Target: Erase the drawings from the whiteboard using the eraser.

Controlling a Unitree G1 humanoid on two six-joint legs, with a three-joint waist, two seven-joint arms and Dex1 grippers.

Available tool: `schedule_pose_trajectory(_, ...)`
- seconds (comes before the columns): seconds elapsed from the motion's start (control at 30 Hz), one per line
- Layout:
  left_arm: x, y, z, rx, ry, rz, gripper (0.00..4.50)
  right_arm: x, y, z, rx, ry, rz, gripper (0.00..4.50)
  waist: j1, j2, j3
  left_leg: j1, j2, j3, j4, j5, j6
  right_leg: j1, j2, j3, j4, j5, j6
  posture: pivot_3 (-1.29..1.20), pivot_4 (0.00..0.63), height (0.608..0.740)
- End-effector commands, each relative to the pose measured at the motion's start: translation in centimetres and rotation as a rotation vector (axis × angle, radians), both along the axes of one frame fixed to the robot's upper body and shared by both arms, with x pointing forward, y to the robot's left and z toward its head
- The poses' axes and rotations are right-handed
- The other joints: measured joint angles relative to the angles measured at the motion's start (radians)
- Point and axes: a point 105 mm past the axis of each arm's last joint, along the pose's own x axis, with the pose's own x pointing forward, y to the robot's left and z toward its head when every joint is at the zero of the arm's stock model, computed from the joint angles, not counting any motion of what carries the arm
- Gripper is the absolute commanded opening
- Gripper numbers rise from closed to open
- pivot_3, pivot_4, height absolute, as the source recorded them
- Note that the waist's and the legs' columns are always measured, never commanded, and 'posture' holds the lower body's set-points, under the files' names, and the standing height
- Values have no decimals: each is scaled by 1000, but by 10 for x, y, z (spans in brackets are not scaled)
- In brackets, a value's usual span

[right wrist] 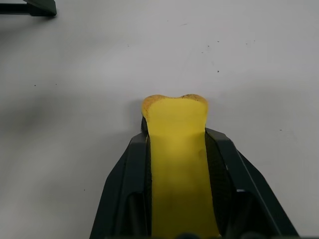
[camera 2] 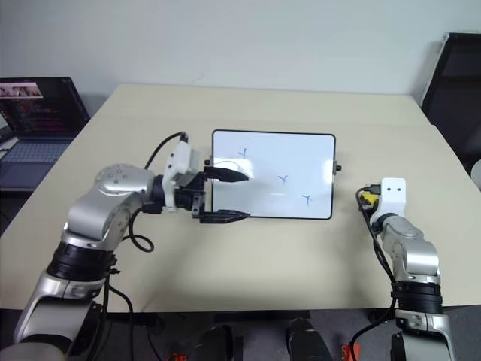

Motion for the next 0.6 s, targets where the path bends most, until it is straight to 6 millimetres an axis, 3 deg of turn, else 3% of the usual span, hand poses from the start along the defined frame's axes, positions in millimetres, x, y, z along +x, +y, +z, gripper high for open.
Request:
schedule_pose_trajectory(0.03, 2, 9, 5, -12, -19, 55, 4500, -3, 4, 24, -9, -84, 27, 1115, 0, 0, 0, 0, 0, 0, 0, 0, 0, 0, 0, 0, 0, 0, 0, 0, 150, 740)
schedule_pose_trajectory(0.23, -16, 15, -6, -28, 54, 75, 4500, -34, 38, 49, 32, -175, 207, 1115, 1, 1, 0, 0, 0, -1, -1, 0, 0, -1, 0, -1, 2, -1, 2, 0, 150, 740)
schedule_pose_trajectory(0.4, -28, 12, -15, -17, 77, 52, 4500, -58, 64, 58, 38, -187, 359, 1115, 3, 1, 0, 0, 1, -1, -1, 0, 0, -1, 0, -1, 2, -2, -1, 0, 150, 740)
schedule_pose_trajectory(0.5, -29, 16, -19, -3, 89, 71, 4500, -75, 97, 58, -90, -184, 536, 1115, 3, 1, 0, 0, 0, -1, 2, 0, 0, 0, 0, 0, 2, -2, -2, 0, 150, 740)
schedule_pose_trajectory(0.6, -26, 23, -23, 14, 96, 101, 4500, -74, 119, 51, -336, -179, 659, 1114, -4, 0, 0, 1, 1, 0, 2, 0, 0, -1, 0, 0, 2, -2, -3, 0, 150, 740)
